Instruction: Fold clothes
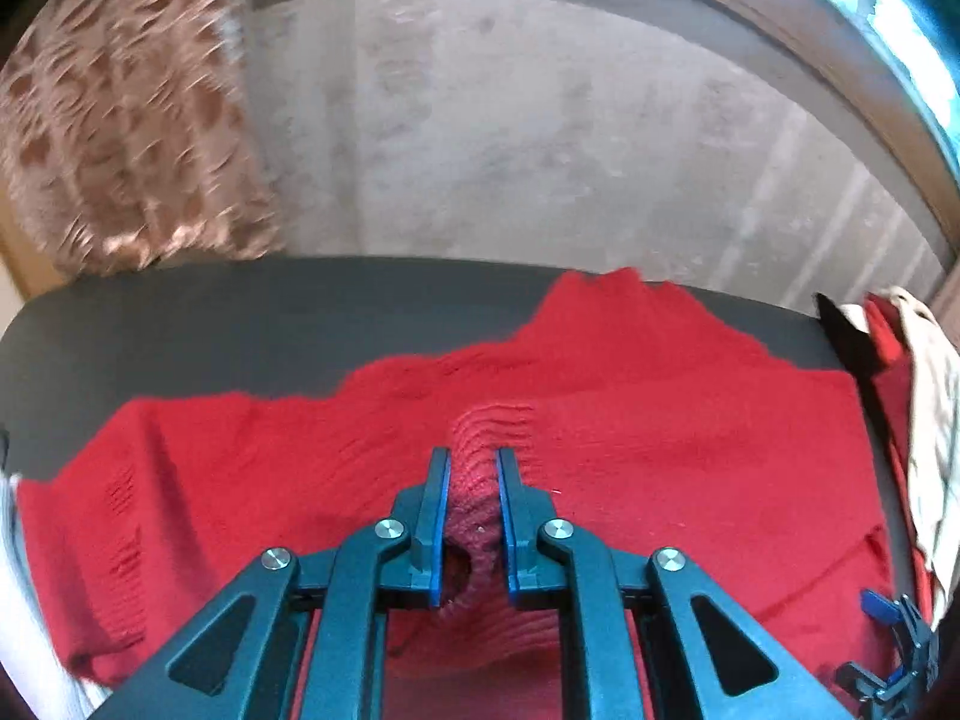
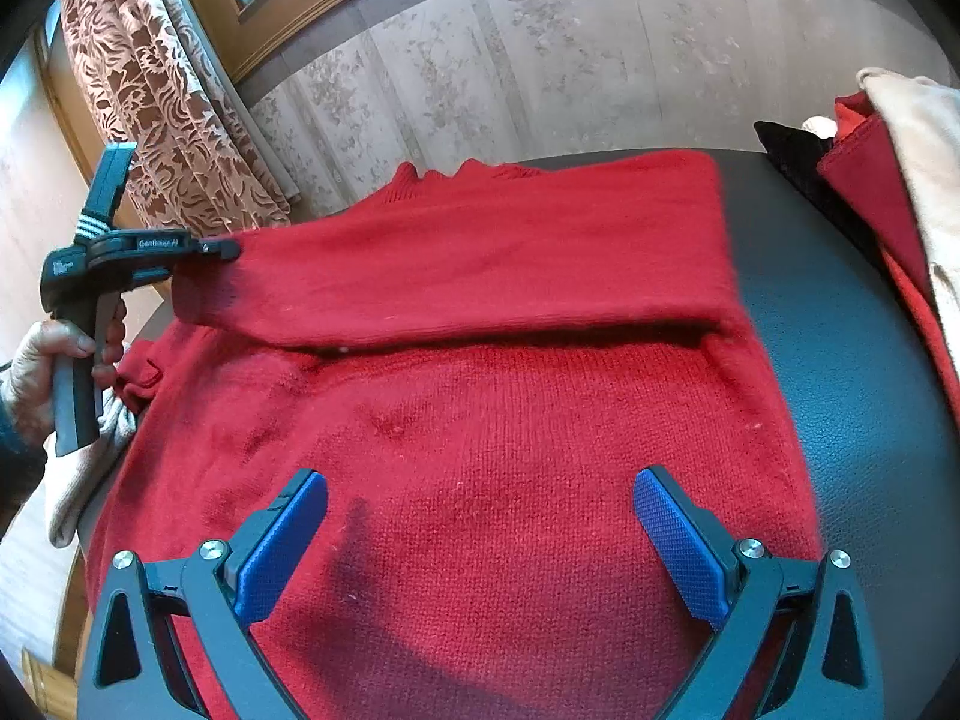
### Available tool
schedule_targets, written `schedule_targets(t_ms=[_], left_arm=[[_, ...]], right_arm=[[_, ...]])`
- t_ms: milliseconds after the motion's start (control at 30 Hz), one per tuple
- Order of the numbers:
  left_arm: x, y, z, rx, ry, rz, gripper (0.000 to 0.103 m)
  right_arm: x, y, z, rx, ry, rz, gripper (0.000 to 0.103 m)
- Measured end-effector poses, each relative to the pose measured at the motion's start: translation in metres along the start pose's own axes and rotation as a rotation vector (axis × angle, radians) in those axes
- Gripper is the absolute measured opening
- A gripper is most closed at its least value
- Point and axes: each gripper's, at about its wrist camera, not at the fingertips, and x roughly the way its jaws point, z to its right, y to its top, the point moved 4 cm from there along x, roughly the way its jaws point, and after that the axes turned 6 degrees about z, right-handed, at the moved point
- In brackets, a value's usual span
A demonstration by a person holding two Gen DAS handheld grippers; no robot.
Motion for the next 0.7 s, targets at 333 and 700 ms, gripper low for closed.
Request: schedule_targets(t_ms=[333, 700], left_arm=[[-0.019, -0.014, -0.01, -0.191, 0.024, 0.081, 0.041], [0.03, -0.058, 0.024, -0.105, 0.016, 0.09, 0.044]], right_arm=[[-0.007, 0.001, 0.015, 0.121, 0.119, 0.037, 0.103], [0.002, 0.044, 0.056, 0.475, 0.188, 0.079, 0.103]])
